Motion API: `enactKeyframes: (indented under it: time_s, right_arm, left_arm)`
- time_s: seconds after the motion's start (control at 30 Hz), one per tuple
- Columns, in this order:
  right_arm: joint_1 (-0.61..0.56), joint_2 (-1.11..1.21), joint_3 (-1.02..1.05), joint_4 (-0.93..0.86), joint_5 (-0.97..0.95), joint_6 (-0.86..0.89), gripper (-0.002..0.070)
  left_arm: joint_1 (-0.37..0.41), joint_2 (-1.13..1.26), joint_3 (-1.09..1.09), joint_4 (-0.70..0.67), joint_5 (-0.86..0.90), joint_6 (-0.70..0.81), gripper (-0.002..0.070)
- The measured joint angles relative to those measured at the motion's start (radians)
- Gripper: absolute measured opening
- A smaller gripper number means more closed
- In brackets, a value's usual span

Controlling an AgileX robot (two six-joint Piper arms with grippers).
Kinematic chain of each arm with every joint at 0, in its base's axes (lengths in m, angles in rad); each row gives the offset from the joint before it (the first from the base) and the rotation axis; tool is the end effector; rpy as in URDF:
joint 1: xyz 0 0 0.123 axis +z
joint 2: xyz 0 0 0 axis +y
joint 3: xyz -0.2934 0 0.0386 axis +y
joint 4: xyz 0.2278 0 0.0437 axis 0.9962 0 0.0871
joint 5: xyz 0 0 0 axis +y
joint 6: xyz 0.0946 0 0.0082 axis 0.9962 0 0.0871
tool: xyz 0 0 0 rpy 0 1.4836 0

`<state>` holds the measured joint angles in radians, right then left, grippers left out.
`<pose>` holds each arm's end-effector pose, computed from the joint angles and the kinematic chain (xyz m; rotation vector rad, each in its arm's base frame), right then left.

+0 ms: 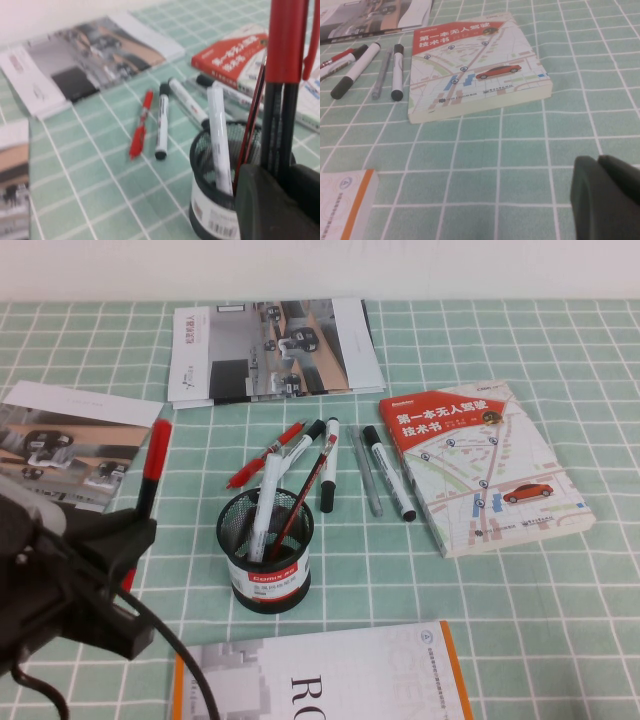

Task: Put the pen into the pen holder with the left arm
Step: Place the pen onto the pen holder

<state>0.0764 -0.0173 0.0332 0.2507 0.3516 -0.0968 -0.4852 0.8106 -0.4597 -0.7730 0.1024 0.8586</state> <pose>0.0249 0.0101 0.1713 -0.0022 1.8461 0.2295 0.1243 -0.0732 0.2936 0.5899 1.8285 -0.3359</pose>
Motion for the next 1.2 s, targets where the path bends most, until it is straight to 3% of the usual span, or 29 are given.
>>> enactKeyframes:
  time_s: [0.1, 0.27, 0.37, 0.6, 0.9, 1.2]
  right_arm:
    - [0.0, 0.0, 0.0, 0.0, 0.0, 0.0, -0.002]
    - [0.0, 0.0, 0.0, 0.0, 0.0, 0.0, -0.002]
    - [0.0, 0.0, 0.0, 0.0, 0.0, 0.0, -0.002]
    - [0.0, 0.0, 0.0, 0.0, 0.0, 0.0, -0.002]
    - [0.0, 0.0, 0.0, 0.0, 0.0, 0.0, -0.002]
    - [0.0, 0.0, 0.0, 0.0, 0.0, 0.0, -0.002]
  left_arm:
    - [-0.056, 0.0, 0.013, 0.155, -0.075, -0.142, 0.0055]
    - [-0.153, 0.006, 0.077, 0.559, -0.281, -0.592, 0.0055]
    - [-0.169, 0.046, 0.114, 0.657, -0.421, -0.74, 0.0056]
    - [-0.169, 0.207, 0.139, 0.762, -0.713, -0.87, 0.0055]
    - [-0.169, 0.436, 0.139, 0.787, -1.001, -0.895, 0.0055]
    - [-0.169, 0.581, 0.127, 0.692, -1.08, -0.893, 0.0055]
